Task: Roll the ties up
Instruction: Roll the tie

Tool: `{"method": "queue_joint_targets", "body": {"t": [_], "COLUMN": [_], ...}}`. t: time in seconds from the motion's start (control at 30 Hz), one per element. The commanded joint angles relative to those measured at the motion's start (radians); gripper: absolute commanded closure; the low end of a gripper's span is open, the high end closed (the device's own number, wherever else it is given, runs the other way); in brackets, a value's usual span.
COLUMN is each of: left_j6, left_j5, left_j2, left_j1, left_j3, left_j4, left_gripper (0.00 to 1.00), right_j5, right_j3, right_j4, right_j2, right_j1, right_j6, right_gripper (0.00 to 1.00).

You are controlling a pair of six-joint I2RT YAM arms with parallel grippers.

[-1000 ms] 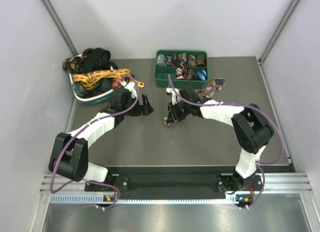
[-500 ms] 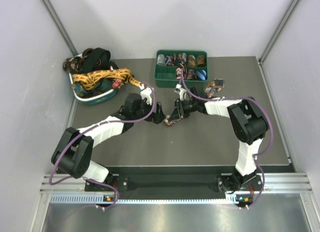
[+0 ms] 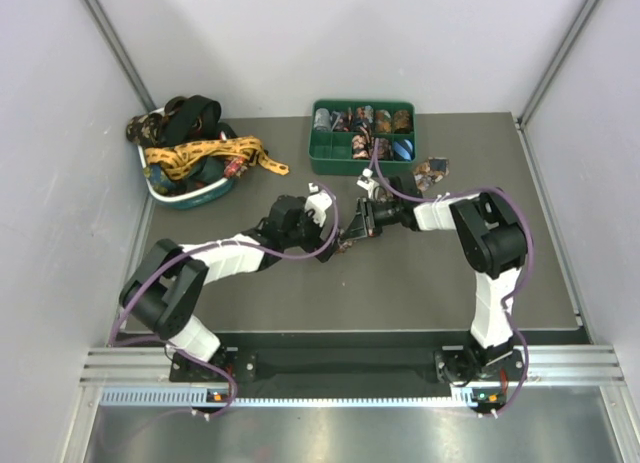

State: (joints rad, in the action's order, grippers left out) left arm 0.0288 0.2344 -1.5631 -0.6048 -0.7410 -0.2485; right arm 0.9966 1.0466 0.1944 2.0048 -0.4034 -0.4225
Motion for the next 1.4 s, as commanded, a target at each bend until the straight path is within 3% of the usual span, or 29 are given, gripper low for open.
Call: {"method": "queue_joint_targets", "body": {"t": [0.0,0.5,0.93,1.37], "left_j6": [0.082,0.186,0.217,0.255], "left_j5": [0.016,0.074,0.109,0.014], "left_j2": [-0.049,-0.218,-0.307,-0.348], "left_j1": [-0.029,-0.061,-0.061,-0.092], "left_j3": [-0.046,-0.267,-0.345,-0.386], "left_j4": [-0.086,0.107,0.216,0.278], "left_gripper": [0.01,0.06,0.11,0.23], "right_j5": [0.008,0.023,0.108,0.102], "right_j3": [-0.016,-0.002,-0.056,-0.071], "right_j4": [0.079,0.096,0.362,0.379], "right_j2": [0.029,0.074,0.155,0.155], "right_j1": [0.020,0.061,0.100,0.112], "right_j6": [-0.001,-0.015,-0.197,-0.219], "right_gripper": [0.88,0.88,0.88,0.88]}}
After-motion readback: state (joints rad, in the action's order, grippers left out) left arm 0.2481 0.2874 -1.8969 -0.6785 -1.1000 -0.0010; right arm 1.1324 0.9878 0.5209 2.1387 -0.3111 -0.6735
